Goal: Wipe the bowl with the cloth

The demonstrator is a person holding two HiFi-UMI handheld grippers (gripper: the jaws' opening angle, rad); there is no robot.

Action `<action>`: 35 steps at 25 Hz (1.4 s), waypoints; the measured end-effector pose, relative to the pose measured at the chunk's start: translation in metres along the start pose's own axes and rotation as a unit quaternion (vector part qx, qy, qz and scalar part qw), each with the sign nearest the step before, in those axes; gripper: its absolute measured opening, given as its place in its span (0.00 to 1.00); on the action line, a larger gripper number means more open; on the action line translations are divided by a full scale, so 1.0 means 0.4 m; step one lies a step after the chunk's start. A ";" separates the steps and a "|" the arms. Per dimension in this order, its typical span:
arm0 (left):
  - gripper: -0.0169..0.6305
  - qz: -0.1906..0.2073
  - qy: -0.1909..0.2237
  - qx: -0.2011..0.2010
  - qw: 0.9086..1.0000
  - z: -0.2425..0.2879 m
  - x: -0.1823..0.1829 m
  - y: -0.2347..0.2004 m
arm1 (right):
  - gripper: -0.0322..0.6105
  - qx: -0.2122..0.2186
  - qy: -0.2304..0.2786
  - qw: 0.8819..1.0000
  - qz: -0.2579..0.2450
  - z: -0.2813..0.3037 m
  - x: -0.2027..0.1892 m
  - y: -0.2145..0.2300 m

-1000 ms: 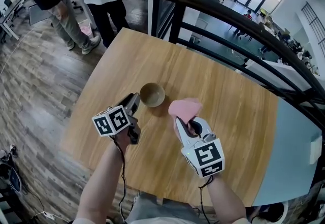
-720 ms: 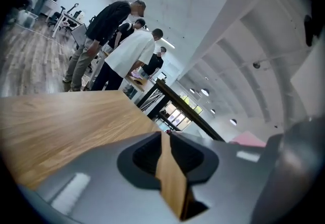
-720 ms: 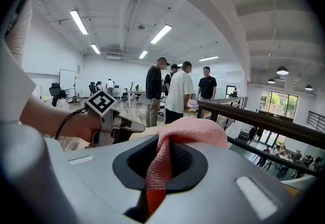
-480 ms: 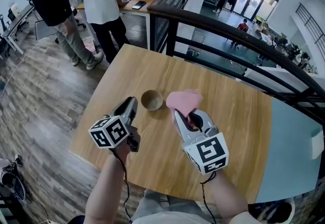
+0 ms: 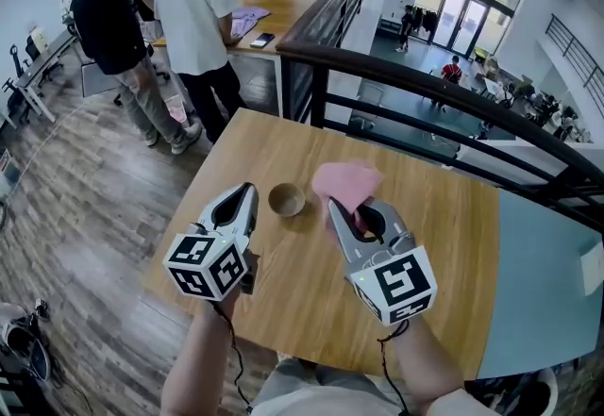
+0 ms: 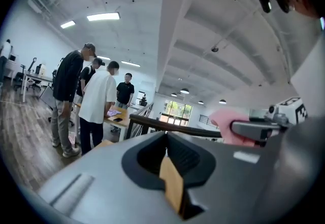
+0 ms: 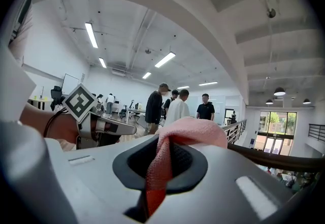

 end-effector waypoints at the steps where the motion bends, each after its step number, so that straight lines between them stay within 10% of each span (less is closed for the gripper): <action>1: 0.03 0.013 0.003 -0.001 1.000 -0.014 0.014 0.015 | 0.08 0.002 0.007 1.000 -0.003 -0.012 0.019 -0.008; 18: 0.03 0.165 0.056 -0.020 0.984 -0.209 0.159 0.201 | 0.08 0.023 0.067 0.997 0.011 -0.192 0.119 -0.136; 35: 0.03 0.151 0.034 -0.021 0.988 -0.334 0.029 0.281 | 0.07 0.048 0.024 0.998 0.022 -0.275 0.013 -0.205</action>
Point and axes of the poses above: the fingertips, and each gripper's own axes: z forward along the fingers, y to its right, x out of its top, the point moved 1 cm from there along -z, backward along the fingers, and after that the axes turned 8 degrees about z, right-handed, at the moved point
